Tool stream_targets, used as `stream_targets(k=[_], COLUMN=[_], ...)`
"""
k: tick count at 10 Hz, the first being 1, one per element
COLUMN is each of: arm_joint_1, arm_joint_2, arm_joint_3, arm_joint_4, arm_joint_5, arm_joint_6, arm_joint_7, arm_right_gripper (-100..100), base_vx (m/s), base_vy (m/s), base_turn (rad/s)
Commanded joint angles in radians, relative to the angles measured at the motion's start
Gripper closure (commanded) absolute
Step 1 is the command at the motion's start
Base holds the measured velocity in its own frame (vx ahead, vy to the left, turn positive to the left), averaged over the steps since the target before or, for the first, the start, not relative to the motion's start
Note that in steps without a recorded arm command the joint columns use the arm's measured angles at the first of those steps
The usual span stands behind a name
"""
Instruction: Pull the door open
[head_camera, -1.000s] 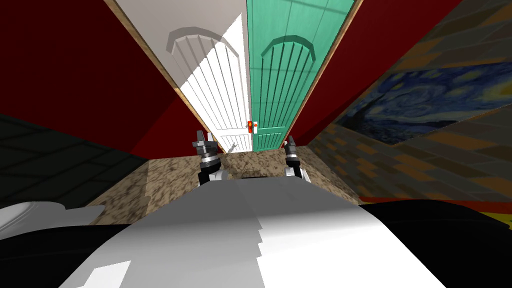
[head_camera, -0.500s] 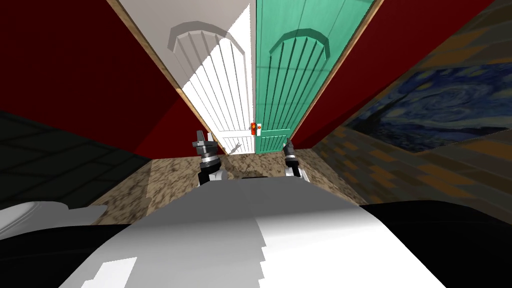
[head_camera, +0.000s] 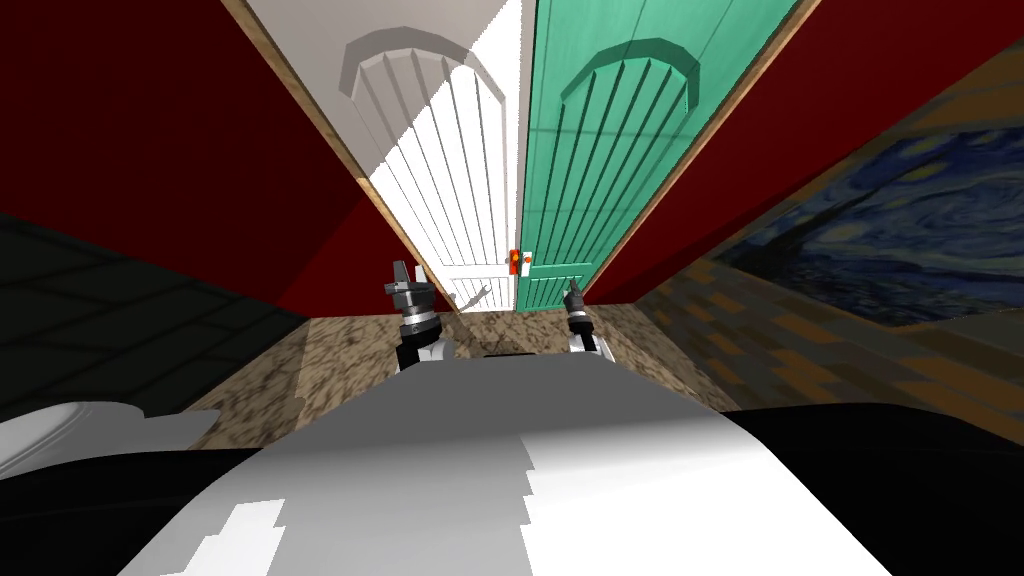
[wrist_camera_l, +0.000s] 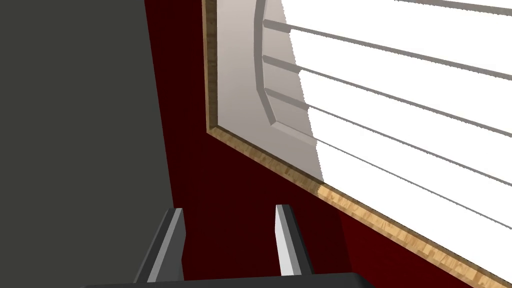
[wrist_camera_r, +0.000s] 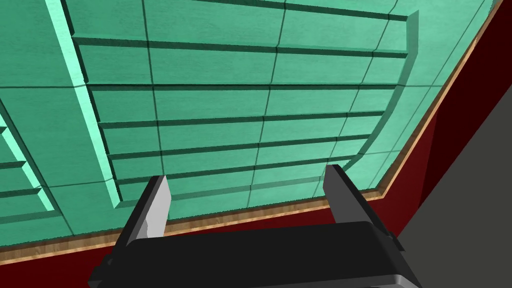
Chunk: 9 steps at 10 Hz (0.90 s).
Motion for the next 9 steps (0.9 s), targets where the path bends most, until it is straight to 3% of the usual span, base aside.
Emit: stream_targets(k=[1,9], arm_joint_1=[-0.008,-0.057], arm_joint_2=[0.0,0.0], arm_joint_3=[-0.002,-0.014], arm_joint_4=[0.028,0.164], arm_joint_5=[0.012,0.067], arm_joint_6=[0.004,0.024], arm_joint_7=[-0.02,-0.113], arm_right_gripper=[-100,-100], base_vx=[0.155,0.15], base_vy=[0.076,0.059], base_turn=[0.057,0.051])
